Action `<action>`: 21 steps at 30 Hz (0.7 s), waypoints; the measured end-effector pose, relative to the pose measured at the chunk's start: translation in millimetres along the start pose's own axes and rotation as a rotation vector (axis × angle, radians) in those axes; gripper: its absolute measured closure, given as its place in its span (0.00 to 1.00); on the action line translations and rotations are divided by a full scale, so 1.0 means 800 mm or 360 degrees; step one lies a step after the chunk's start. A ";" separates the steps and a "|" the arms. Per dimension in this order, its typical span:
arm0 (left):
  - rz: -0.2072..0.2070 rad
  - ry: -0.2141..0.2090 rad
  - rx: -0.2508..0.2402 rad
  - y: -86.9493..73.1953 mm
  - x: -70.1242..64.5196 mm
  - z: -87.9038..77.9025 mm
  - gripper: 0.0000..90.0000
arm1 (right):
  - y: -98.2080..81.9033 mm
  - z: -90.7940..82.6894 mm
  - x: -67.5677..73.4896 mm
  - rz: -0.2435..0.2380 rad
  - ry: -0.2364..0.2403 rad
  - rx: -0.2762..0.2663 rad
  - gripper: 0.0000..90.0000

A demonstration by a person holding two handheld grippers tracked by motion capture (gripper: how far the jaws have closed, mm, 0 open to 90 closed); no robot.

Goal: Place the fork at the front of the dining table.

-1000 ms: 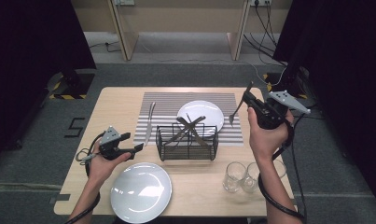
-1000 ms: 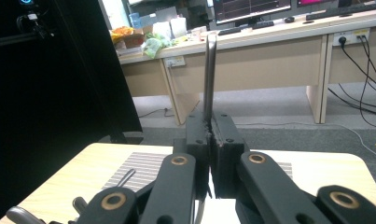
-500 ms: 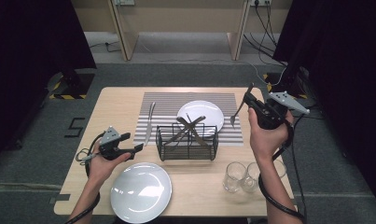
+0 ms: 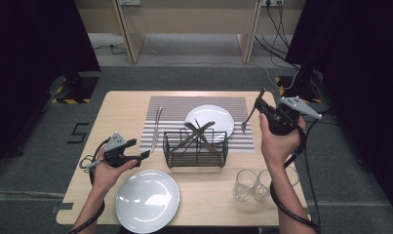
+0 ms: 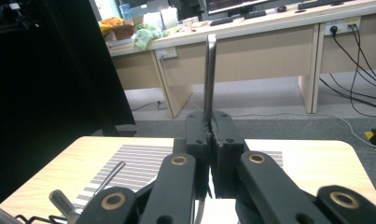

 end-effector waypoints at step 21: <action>-0.0003 0.0000 0.0002 0.000 0.000 0.000 0.26 | -0.011 0.010 -0.009 0.0004 -0.0040 0.0038 0.97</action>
Point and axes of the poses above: each handheld gripper's, and its own axes: z roughly forward along the jaws, y roughly out of its top, x roughly to its left, the point moved 3 cm from there along z, roughly forward along the jaws, and after that the axes turned 4 degrees about -y, right-handed, at the moved point
